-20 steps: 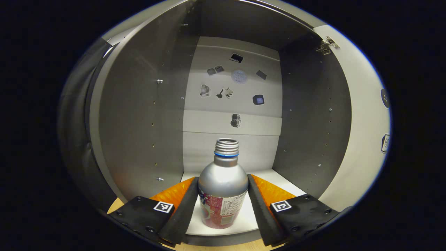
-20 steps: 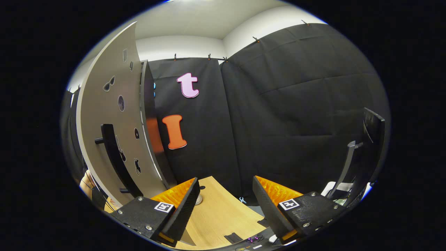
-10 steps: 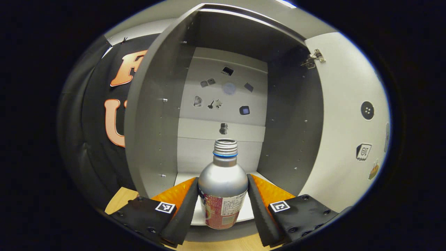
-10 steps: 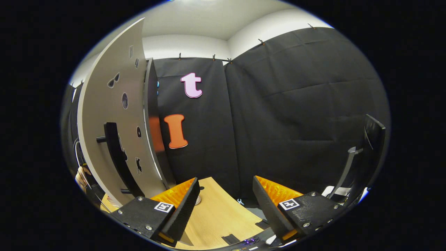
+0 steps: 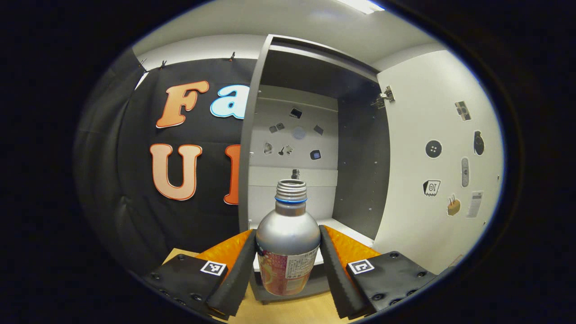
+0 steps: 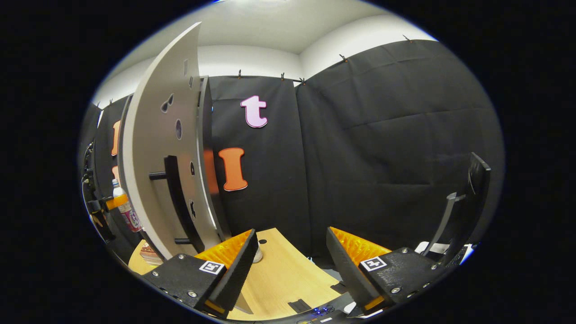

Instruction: Open the cabinet door with the right hand, grasp the bottle in the cabinet with the left hand and place it on the coaster, then close the cabinet door with the right hand.

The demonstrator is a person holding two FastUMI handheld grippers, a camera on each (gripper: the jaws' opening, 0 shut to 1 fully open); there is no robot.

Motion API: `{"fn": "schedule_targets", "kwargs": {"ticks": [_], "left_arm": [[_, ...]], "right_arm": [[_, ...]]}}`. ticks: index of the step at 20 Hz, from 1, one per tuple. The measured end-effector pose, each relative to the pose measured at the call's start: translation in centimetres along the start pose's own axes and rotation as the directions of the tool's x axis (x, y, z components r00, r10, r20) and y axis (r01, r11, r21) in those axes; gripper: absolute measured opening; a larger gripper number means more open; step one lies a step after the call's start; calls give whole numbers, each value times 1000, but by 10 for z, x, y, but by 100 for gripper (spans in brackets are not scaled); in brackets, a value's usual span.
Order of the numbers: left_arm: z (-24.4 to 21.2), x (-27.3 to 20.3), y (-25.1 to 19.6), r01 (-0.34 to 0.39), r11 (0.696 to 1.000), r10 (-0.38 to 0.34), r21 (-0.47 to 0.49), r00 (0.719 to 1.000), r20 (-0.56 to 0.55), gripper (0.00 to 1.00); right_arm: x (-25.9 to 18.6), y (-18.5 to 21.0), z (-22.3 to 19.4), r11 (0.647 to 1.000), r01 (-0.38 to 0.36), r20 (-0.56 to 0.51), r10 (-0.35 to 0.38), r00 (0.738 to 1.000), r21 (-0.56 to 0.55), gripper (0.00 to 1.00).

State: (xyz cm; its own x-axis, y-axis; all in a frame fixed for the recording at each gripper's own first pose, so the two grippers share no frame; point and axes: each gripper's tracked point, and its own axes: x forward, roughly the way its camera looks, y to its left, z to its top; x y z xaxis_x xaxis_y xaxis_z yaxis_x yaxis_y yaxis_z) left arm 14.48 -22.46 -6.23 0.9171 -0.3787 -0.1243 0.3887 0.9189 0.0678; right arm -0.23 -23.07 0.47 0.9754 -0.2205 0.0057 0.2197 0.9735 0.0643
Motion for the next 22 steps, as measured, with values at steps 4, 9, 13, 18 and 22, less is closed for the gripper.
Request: {"fn": "schedule_targets", "kwargs": {"ticks": [4, 9, 13, 18, 22], "left_arm": [[-23, -44, 30, -35, 999, 34, -16, 999, -27, 82], [-44, -92, 61, -52, 999, 52, -11, 998, -24, 83], [-77, -120, 70, -7, 999, 6, -43, 999, -33, 83], [-128, -138, 84, 28, 998, -31, -57, 998, -63, 83], [-167, -145, 80, 89, 994, -94, -59, 990, -102, 83]], "right_arm": [[-25, 11, 2, 999, 8, 8, -8, 1000, -38, 94], [-63, 36, 0, 995, -2, 2, 2, 1000, -97, 94], [-81, 64, -2, 994, -19, -7, 18, 1000, -109, 94], [-96, 100, -10, 992, -27, -18, 25, 1000, -120, 94], [-105, 129, -18, 992, -30, -29, 27, 999, -123, 94]]}}
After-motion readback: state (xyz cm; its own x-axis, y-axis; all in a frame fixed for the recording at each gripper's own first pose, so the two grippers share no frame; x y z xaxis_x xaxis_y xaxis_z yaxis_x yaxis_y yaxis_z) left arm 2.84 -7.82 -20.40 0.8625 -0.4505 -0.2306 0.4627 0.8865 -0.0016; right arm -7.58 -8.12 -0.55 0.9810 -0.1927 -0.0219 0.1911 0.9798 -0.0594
